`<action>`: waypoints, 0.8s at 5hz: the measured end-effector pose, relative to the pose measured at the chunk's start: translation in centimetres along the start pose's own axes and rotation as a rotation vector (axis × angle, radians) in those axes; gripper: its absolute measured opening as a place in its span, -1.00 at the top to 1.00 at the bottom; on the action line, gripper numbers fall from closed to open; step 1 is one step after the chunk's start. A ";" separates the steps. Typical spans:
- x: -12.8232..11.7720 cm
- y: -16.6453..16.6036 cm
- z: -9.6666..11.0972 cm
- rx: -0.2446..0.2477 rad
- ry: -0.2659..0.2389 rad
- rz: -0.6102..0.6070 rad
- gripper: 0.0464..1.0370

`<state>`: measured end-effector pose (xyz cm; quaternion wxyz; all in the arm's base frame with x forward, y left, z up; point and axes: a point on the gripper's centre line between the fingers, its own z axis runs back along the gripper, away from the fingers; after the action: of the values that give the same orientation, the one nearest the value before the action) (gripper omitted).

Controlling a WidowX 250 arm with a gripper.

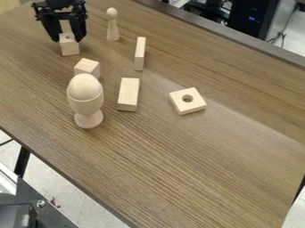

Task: Put the cube with hole on top of the block with hole

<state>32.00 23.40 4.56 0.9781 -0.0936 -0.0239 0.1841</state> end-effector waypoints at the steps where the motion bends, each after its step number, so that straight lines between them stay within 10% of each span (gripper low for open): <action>1: -0.3 0.1 0.0 0.007 0.020 0.012 -0.34; 4: -3.2 -3.8 4.4 -0.033 -0.086 0.203 -0.34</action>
<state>30.04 19.54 9.54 0.9509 -0.1039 -0.0593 0.2855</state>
